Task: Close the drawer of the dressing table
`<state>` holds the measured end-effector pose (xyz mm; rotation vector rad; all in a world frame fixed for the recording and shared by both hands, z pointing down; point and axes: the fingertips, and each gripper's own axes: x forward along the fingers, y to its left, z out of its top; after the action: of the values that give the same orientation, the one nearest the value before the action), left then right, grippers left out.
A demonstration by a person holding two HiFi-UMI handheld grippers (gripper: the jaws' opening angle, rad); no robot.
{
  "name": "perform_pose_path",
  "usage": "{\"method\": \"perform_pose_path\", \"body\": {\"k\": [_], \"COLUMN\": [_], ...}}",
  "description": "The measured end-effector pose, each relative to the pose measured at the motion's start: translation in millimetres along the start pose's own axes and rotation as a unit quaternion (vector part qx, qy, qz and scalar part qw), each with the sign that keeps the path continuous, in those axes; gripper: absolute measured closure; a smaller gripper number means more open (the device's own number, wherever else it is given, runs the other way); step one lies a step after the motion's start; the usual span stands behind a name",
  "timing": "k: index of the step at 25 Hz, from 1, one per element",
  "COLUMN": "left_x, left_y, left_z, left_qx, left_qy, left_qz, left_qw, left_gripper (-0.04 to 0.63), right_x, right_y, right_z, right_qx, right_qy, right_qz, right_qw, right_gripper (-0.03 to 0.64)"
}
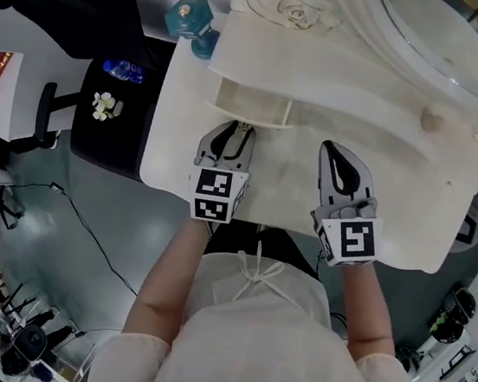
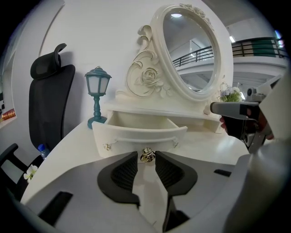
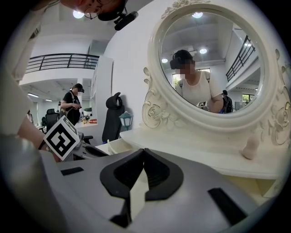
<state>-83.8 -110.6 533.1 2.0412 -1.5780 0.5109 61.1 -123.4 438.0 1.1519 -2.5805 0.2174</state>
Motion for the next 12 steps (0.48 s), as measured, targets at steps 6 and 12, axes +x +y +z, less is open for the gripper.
{"method": "perform_pose_path", "body": {"k": [6,12], "left_x": [1.8,7.7], "left_y": [-3.6,1.0], "left_z": [-0.7,4.4], "left_qx": [0.012,0.018], "left_qy": [0.01,0.014], "left_qz": [-0.006,-0.006], "left_qw": [0.9999,0.9997], "left_gripper": [0.491,0.491], "right_x": [4.4,8.2], "right_y": [-5.0,-7.1], "right_z": [1.4,5.1], "right_qx": [0.011,0.013], "right_qy": [-0.001,0.0], "right_qz": [-0.002,-0.003], "right_qw": [1.0,1.0], "right_gripper": [0.609,0.609]}}
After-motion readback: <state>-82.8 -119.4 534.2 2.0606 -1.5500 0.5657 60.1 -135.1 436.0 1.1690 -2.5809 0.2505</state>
